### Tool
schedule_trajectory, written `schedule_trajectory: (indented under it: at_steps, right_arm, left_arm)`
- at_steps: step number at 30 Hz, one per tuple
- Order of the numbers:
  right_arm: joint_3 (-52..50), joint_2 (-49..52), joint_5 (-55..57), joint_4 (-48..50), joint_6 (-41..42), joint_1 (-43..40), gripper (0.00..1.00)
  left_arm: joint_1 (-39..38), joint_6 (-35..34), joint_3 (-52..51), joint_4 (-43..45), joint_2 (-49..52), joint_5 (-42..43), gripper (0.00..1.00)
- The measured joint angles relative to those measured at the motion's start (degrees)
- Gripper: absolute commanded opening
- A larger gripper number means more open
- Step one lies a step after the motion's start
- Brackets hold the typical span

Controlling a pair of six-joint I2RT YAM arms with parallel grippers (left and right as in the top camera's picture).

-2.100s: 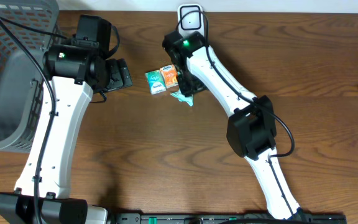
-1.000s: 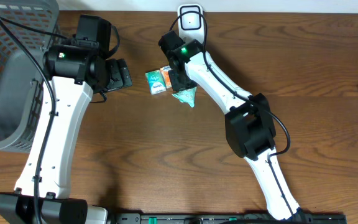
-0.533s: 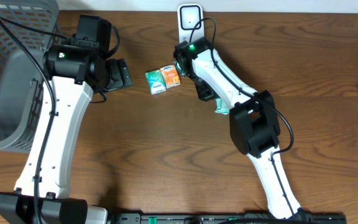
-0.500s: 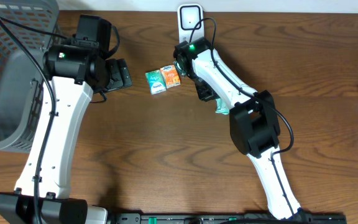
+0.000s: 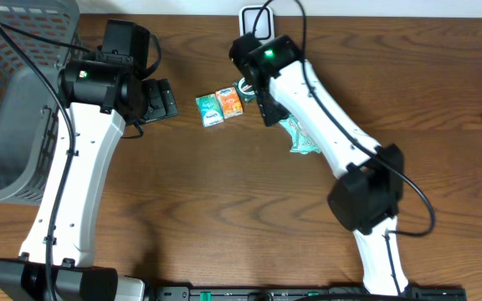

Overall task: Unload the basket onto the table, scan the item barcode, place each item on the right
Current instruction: 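Pull the wipes packet right, away from the tissue packets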

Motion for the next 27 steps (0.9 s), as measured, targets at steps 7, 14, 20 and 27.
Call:
schedule_trajectory:
  at_steps: [7,14,20,27]
  right_arm:
    - [0.3,-5.0,-0.6,0.7,0.1,0.0,0.99]
    - [0.3,-4.9,-2.8,3.3,0.1,0.0,0.99]
    - [-1.7,-4.9,-8.0,7.3,-3.0,0.1,0.99]
    - [-16.5,-4.9,-9.1,17.0,-7.4,0.3,0.99]
  left_arm:
    - [0.0,0.0,0.0,0.0,0.0,0.0,0.98]
    - [0.0,0.0,0.0,0.0,0.0,0.0,0.98]
    - [0.0,0.0,0.0,0.0,0.0,0.0,0.98]
    - [0.0,0.0,0.0,0.0,0.0,0.0,0.98]
